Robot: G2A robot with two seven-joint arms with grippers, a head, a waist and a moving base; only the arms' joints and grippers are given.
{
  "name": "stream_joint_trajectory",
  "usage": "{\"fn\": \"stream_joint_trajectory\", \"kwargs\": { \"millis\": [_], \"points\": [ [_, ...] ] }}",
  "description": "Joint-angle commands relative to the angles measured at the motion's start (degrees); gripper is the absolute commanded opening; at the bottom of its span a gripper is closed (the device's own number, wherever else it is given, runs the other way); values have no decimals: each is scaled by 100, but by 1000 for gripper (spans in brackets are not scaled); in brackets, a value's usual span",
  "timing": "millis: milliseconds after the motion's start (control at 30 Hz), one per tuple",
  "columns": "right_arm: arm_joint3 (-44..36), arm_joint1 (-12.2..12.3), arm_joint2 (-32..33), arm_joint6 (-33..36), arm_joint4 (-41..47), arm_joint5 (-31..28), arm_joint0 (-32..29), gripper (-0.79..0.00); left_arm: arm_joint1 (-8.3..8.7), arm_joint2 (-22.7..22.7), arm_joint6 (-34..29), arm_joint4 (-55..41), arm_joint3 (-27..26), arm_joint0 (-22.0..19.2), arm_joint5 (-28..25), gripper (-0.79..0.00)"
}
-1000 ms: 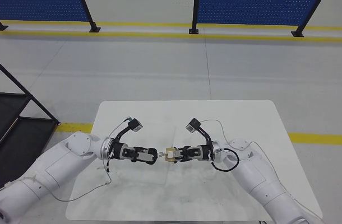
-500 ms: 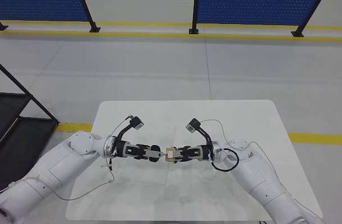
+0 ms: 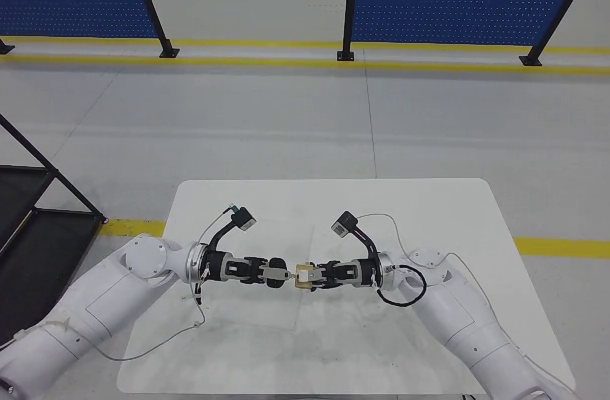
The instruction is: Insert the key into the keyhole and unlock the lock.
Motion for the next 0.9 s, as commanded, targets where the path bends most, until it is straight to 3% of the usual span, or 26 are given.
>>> {"fn": "stream_joint_trajectory", "kwargs": {
  "millis": [0,100,867],
  "points": [
    [0,0,0,0,0,0,0,-785,-7,-40,1,21,-18,34,24,-702],
    [0,0,0,0,0,0,0,-785,-22,-98,-20,49,-40,73,55,-785],
    [0,0,0,0,0,0,0,-785,-197,-392,-198,3,-75,252,356,-785]
  ]
}}
